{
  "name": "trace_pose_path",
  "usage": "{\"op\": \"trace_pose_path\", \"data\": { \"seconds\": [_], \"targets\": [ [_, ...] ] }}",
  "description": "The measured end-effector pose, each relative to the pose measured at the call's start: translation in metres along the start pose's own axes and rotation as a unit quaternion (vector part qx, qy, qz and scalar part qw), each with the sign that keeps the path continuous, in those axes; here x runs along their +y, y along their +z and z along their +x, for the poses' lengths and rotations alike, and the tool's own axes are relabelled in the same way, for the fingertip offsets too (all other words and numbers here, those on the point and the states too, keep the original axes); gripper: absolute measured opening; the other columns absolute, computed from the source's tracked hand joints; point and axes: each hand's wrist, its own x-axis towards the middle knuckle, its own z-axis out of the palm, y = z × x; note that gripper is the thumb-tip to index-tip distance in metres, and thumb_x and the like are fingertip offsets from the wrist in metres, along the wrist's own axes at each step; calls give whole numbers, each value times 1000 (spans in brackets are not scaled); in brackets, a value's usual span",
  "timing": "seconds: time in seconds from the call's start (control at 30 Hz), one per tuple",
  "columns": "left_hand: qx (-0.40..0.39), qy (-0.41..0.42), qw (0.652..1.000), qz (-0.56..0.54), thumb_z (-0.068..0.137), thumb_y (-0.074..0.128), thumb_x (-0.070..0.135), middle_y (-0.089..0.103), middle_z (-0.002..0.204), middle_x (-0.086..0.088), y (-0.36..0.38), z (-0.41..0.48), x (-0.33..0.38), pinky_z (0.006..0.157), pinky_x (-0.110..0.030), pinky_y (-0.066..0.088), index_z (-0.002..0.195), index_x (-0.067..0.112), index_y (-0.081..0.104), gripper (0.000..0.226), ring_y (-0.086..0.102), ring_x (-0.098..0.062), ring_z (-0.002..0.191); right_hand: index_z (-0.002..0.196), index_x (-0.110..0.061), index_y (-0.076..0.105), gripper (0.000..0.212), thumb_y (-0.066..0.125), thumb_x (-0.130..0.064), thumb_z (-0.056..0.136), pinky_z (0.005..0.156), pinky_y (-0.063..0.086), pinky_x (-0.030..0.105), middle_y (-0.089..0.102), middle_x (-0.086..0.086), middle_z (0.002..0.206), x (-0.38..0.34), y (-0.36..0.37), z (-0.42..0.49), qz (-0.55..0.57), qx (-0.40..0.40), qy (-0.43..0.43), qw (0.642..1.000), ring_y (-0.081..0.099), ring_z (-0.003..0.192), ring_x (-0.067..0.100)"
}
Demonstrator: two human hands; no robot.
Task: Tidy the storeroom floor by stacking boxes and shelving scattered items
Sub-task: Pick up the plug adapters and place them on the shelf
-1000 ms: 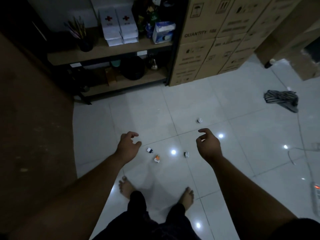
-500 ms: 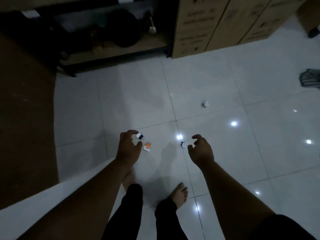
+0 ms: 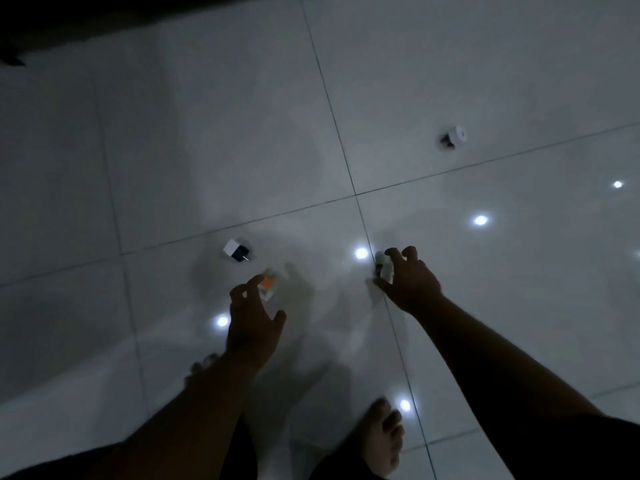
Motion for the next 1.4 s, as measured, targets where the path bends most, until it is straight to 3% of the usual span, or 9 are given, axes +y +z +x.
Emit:
{"op": "trace_pose_path", "data": {
  "seconds": [0.27, 0.4, 0.5, 0.7, 0.9, 1.03, 1.13, 1.27, 1.4],
  "targets": [
    [133, -1, 986, 103, 89, 73, 30, 44, 137, -10, 66, 48, -21, 90, -49, 52, 141, 29, 49, 57, 48, -37, 118, 93, -20, 55, 5, 55, -21, 88, 68, 46, 38, 50, 0, 96, 12, -6, 73, 144, 143, -178, 963, 57, 81, 29],
    [171, 89, 967, 166, 97, 50, 38, 53, 126, -10, 73, 55, -27, 88, -49, 50, 140, 21, 53, 47, 54, -35, 107, 80, -16, 56, 16, 46, -29, 77, 65, 49, 36, 60, 5, 71, 18, -87, 148, 159, 310, -68, 935, 60, 71, 33],
    [184, 139, 959, 164, 93, 44, 51, 57, 116, -7, 69, 65, -19, 84, -44, 51, 138, 13, 55, 60, 54, -31, 104, 112, -20, 56, 40, 61, -39, 77, 76, 55, 40, 64, 13, 94, 30, -131, 191, 95, 355, 27, 930, 65, 87, 37],
    [250, 156, 954, 55, 89, 52, 66, 57, 106, -1, 38, 84, 5, 92, -46, 48, 109, 18, 67, 54, 53, -23, 101, 160, -32, 16, 84, 64, -33, 91, 104, 48, 56, 23, 25, 156, 73, -156, 245, -26, 171, 104, 979, 48, 126, 53],
    [335, 70, 937, 74, 75, 67, 73, 48, 133, -1, 14, 101, -5, 104, -42, 39, 99, 34, 74, 47, 42, -27, 127, 137, -3, 50, 57, 66, -31, 90, 102, 49, 52, 41, 28, 134, 69, -152, 262, -93, 135, 99, 981, 54, 119, 49],
    [210, 39, 977, 9, 74, 74, 69, 42, 138, -3, 8, 118, -24, 104, -34, 38, 95, 35, 71, 41, 45, -28, 126, 134, -2, 52, 56, 59, -40, 93, 110, 42, 48, 48, 31, 140, 69, -146, 268, -58, 93, 161, 981, 55, 123, 43],
    [174, 42, 978, 103, 72, 58, 83, 43, 130, 4, 8, 132, -33, 96, -38, 43, 103, 37, 64, 56, 45, -25, 117, 122, -6, 56, 43, 56, -34, 89, 115, 37, 46, 66, 25, 115, 84, -137, 264, -66, 68, 161, 982, 63, 112, 41],
    [166, 36, 972, 163, 76, 58, 80, 39, 129, 0, 13, 140, -29, 84, -39, 49, 114, 35, 57, 60, 44, -31, 109, 129, -3, 57, 39, 56, -26, 97, 104, 45, 46, 58, 29, 130, 82, -130, 238, -69, 118, 131, 982, 44, 131, 46],
    [175, 26, 959, 220, 78, 35, 85, 38, 137, -5, 27, 141, -17, 77, -37, 54, 132, 30, 51, 79, 55, -31, 102, 125, -10, 59, 35, 57, -28, 95, 101, 48, 47, 47, 33, 128, 55, -115, 212, -26, 116, 121, 986, 54, 117, 49]
  ]
}}
